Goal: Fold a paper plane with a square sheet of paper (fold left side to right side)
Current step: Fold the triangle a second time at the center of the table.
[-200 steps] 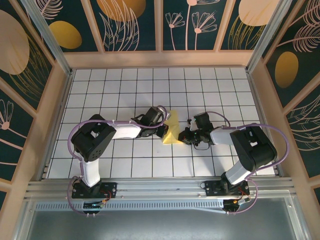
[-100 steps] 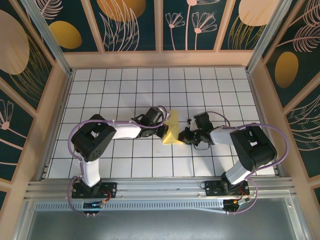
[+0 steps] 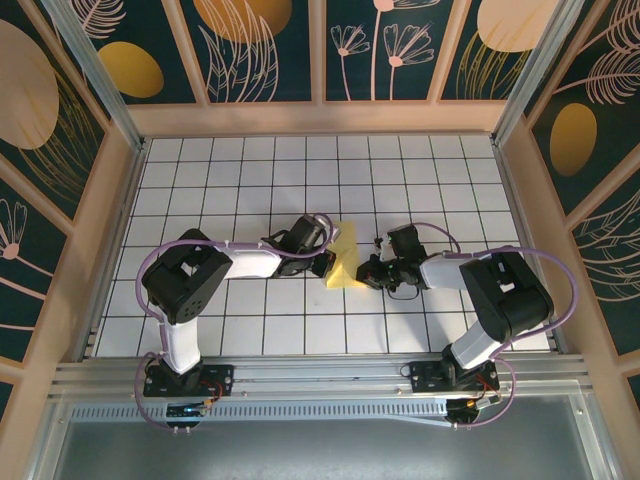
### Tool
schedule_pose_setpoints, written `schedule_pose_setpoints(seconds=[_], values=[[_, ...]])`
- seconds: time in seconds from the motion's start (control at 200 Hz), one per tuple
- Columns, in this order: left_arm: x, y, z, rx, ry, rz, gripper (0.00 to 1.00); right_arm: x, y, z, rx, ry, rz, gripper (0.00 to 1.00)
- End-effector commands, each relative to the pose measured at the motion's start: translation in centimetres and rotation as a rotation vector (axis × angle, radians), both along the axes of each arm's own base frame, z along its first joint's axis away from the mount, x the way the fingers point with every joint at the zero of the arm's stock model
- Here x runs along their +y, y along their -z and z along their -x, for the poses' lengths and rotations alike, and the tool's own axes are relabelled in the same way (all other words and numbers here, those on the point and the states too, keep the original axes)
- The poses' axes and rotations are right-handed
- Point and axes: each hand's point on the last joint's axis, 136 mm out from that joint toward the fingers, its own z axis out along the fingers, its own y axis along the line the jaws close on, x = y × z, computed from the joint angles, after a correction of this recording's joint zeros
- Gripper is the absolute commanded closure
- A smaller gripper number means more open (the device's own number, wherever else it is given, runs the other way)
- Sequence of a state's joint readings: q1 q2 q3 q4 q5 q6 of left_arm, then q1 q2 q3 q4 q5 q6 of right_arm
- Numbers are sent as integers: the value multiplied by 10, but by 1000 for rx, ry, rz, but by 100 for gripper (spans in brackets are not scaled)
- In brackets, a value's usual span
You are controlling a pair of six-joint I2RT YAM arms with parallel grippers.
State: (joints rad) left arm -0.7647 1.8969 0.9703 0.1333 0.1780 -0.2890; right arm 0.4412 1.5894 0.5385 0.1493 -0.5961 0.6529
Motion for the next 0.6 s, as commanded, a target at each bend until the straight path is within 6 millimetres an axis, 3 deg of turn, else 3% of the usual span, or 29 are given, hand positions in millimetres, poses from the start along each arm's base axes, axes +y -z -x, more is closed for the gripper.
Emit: schedule_pose_setpoints(seconds=[0.0,0.596], values=[[6,-2,0,-11,2,-16,100,-14,25,12,63,10,103,100],[11,0,0,-17,-7,-32,100,-14,26,12,65,8,103,100]])
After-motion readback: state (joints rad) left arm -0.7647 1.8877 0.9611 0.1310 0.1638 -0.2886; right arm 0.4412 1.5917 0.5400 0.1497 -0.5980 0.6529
